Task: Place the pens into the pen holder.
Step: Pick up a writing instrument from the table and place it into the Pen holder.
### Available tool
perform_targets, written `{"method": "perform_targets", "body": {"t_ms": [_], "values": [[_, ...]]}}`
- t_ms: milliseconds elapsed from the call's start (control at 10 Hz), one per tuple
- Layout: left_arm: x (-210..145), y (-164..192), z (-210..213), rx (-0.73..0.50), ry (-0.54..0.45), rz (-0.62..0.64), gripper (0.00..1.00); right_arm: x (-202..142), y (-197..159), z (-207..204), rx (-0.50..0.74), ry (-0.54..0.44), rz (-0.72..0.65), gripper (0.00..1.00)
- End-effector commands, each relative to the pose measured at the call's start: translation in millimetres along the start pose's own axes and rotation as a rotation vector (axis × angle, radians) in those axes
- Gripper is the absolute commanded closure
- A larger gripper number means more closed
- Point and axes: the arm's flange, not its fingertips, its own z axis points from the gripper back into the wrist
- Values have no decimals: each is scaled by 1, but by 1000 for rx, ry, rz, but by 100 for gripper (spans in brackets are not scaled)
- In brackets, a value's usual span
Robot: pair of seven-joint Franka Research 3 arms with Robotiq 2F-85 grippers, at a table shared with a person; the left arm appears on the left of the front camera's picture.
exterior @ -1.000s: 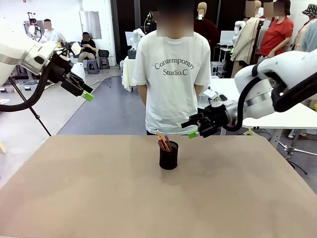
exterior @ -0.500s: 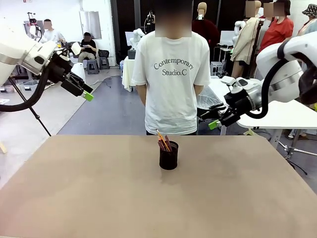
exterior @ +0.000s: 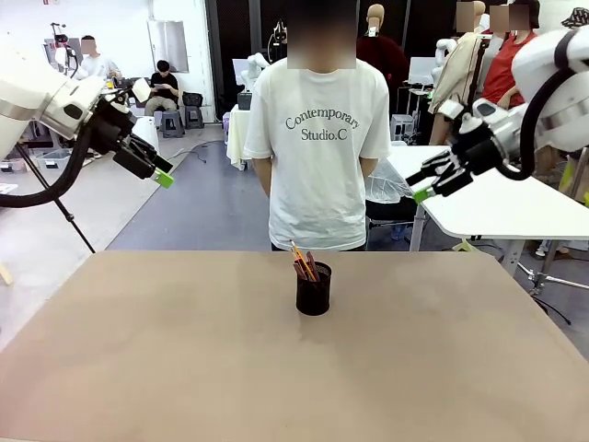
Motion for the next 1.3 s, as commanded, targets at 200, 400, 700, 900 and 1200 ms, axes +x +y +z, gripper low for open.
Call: {"method": "perform_targets", "body": {"t_ms": [200,400,700,900,1200], "values": [[-1,1,1,3,2,-11,0,34,-8,44,-7,90,-68,0],[-1,1,1,3,2,-11,0,39,-10,55,-17,93,-90,0],[-1,1,1,3,2,-11,0,36,-16,60,-89,65,-56,0],[-1,1,1,3,2,-11,0,35,-9,59,-45,70,-63,0],[-1,1,1,3,2,-11,0,35,-9,59,-45,70,-63,0]]}}
